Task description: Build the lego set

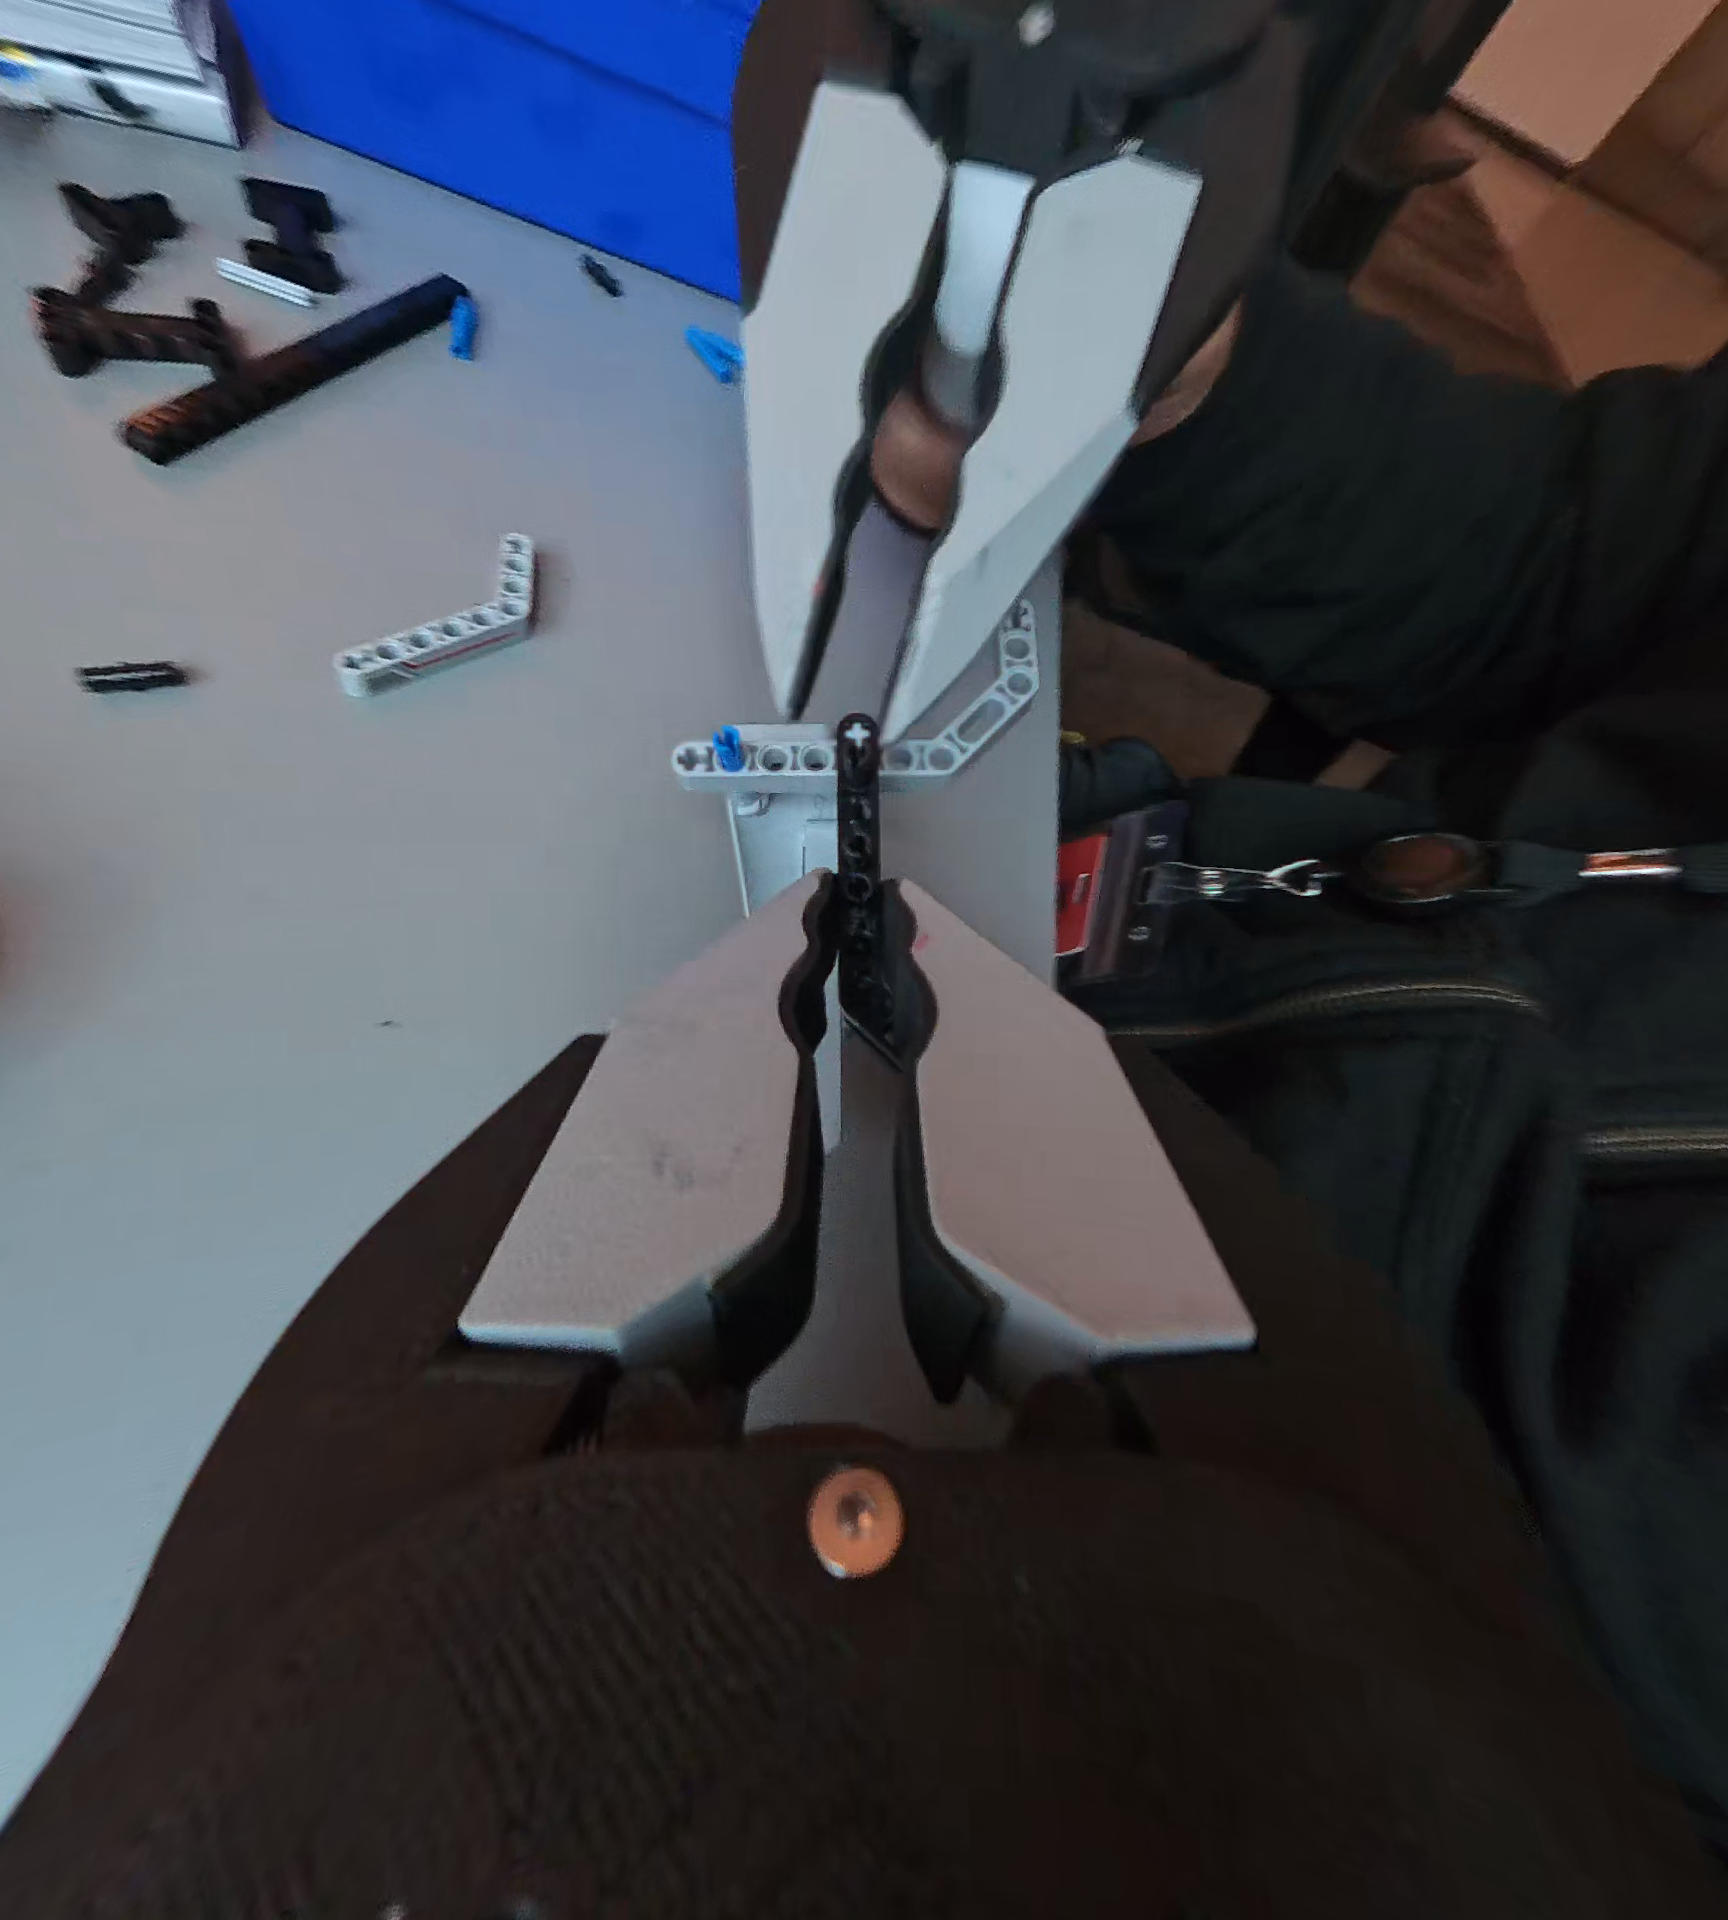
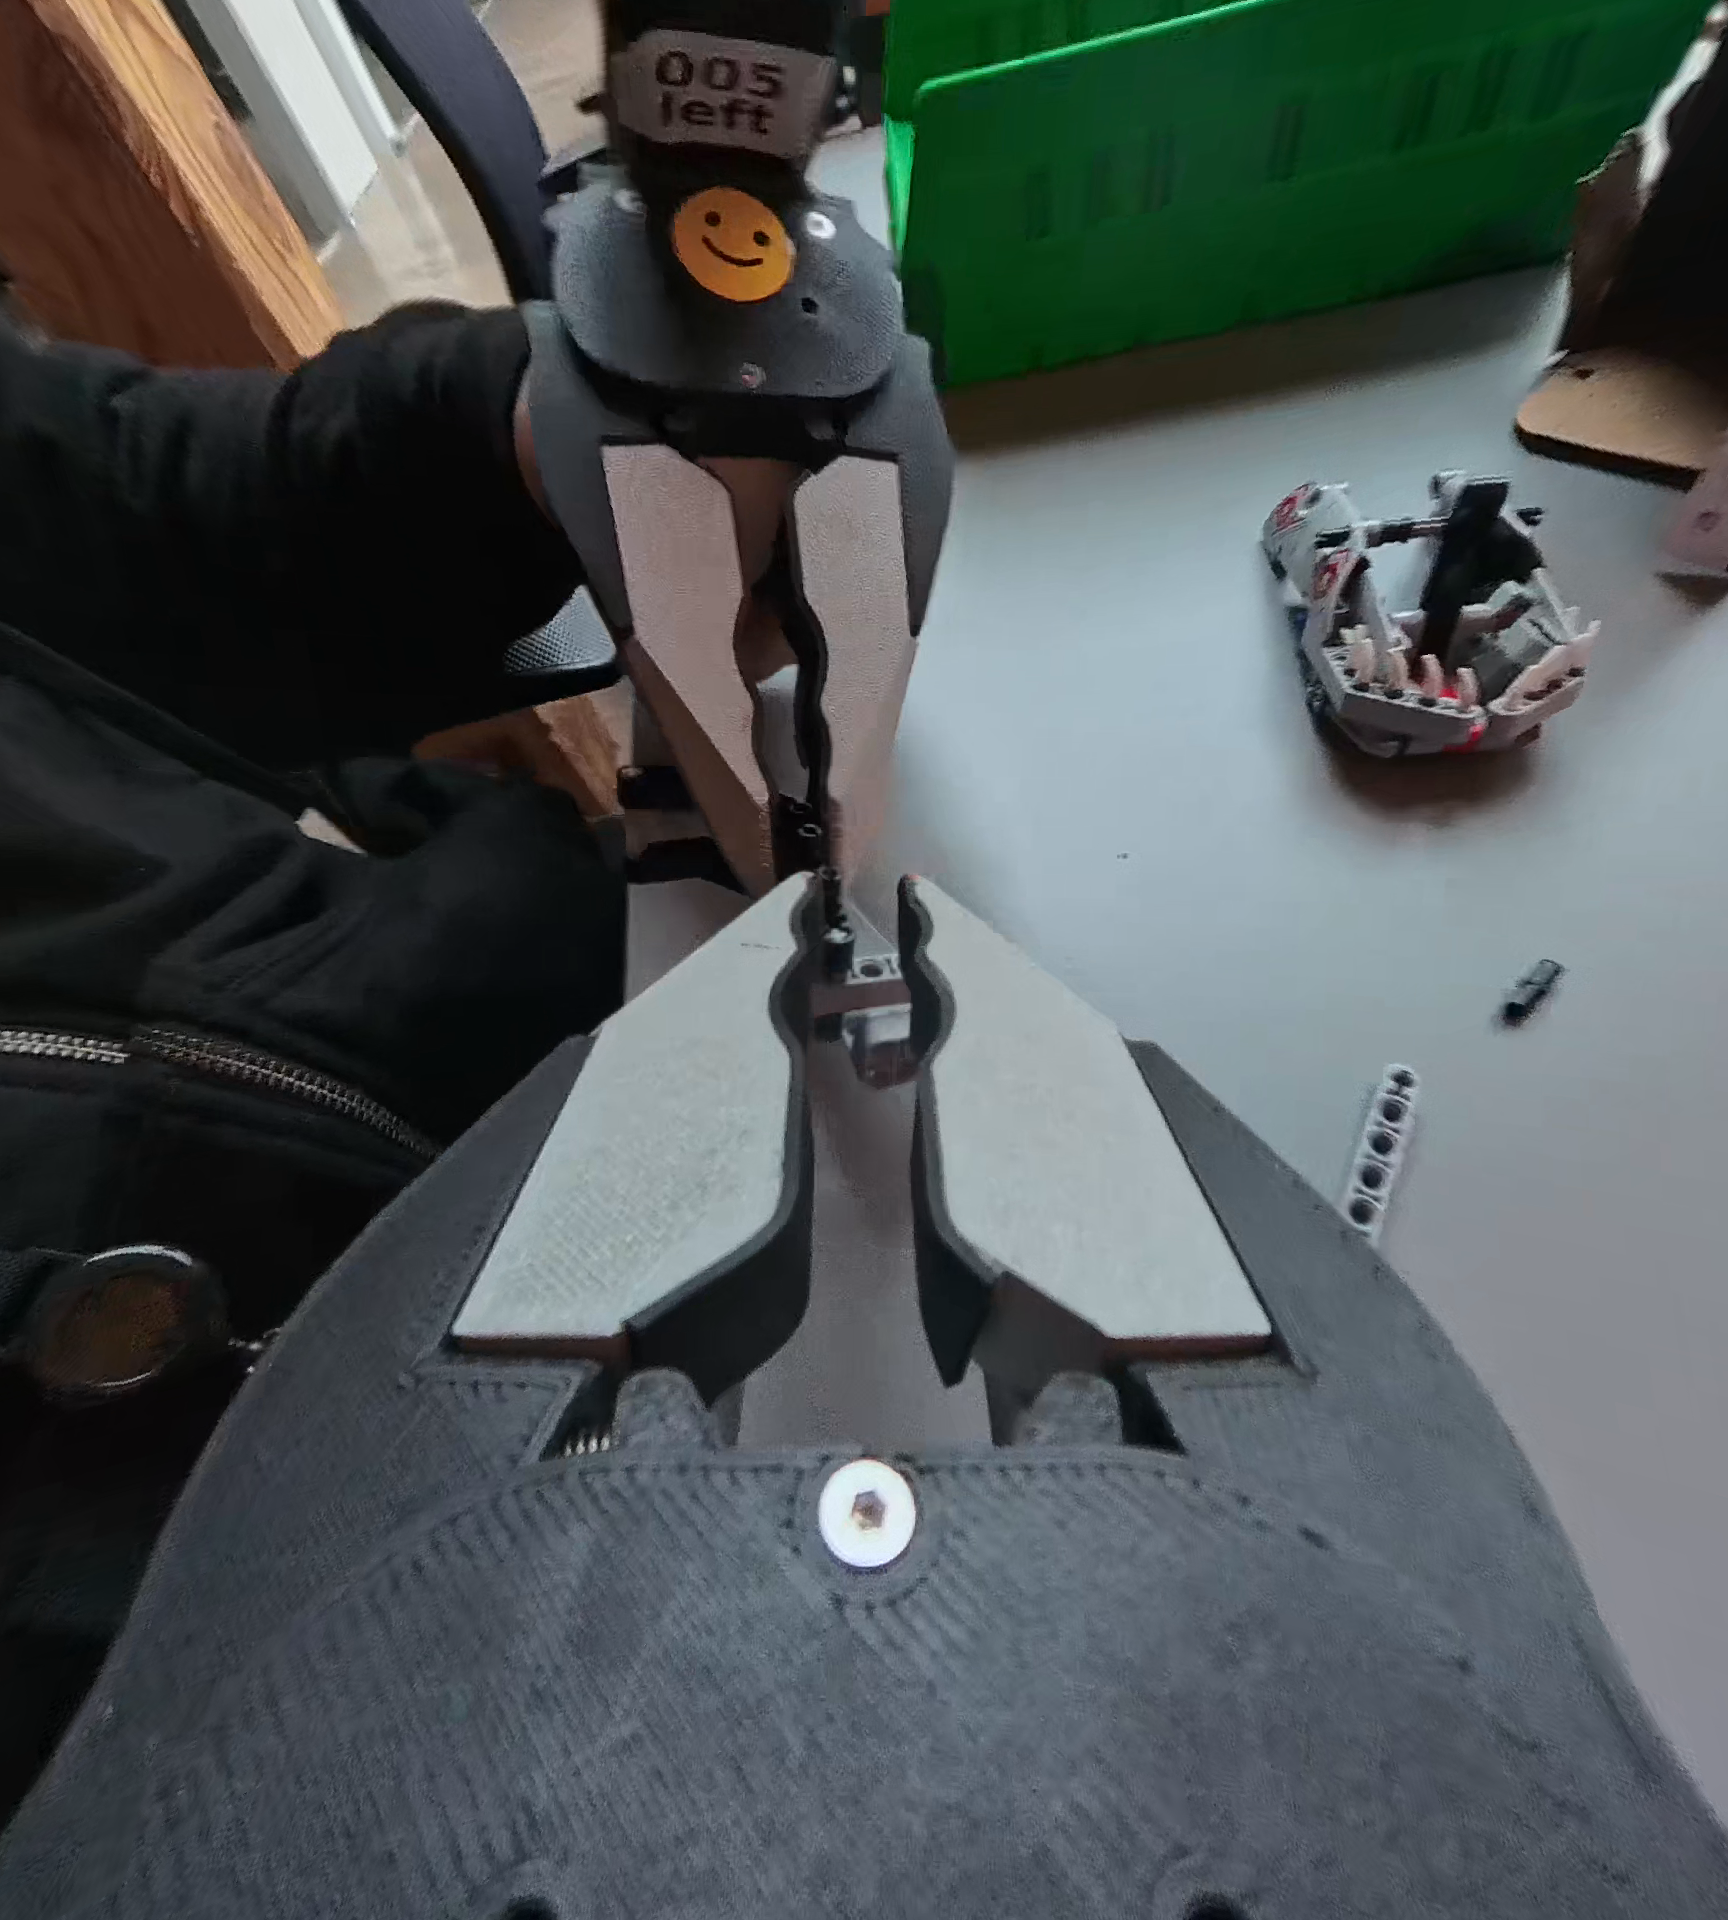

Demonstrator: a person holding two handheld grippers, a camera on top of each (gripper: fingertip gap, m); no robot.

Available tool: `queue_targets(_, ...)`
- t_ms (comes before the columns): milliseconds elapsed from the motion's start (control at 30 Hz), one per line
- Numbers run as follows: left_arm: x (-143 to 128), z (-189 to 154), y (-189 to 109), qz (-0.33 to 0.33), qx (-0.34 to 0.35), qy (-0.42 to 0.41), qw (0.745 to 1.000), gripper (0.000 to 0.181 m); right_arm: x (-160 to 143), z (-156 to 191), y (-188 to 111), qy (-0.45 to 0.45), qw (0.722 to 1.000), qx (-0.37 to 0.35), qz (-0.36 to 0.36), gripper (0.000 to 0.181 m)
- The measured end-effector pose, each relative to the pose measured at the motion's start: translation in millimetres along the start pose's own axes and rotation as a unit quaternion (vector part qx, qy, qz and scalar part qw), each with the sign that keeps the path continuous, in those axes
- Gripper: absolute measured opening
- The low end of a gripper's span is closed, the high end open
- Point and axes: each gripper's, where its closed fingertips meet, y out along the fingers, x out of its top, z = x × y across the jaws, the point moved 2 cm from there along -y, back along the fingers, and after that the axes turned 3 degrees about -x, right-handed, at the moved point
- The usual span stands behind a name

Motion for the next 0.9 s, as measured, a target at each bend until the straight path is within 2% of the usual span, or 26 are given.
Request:
queue_targets(133, -1.2, -8.9, -0.1, -0.018, -0.075, -0.059, 0.995, 0.005, -1.3, 9.3, 4.6, 0.026, 0.999, 0.047, -0.002, 0.005)
queue_targets(267, -0.1, -8.0, -1.2, -0.035, -0.097, -0.082, 0.991, 0.005, -2.5, 10.4, 4.9, 0.055, 0.996, 0.069, -0.002, 0.004)
queue_targets(367, 3.6, -8.5, -3.2, -0.051, -0.111, -0.092, 0.988, 0.005, 1.7, 8.8, 2.9, 0.110, 0.989, 0.095, -0.018, 0.001)
queue_targets(567, 9.9, 0.3, -12.7, -0.085, -0.107, -0.107, 0.985, 0.006, 0.3, -1.5, 2.7, 0.201, 0.973, 0.110, -0.037, 0.000)
queue_targets(767, 6.9, 5.8, -14.8, -0.086, -0.110, -0.123, 0.983, 0.007, -2.4, -7.6, 4.8, 0.276, 0.950, 0.135, -0.057, 0.000)
queue_targets(900, 6.3, 7.4, -15.6, -0.087, -0.109, -0.126, 0.982, 0.007, -3.6, -9.3, 6.0, 0.293, 0.944, 0.140, -0.063, 0.000)
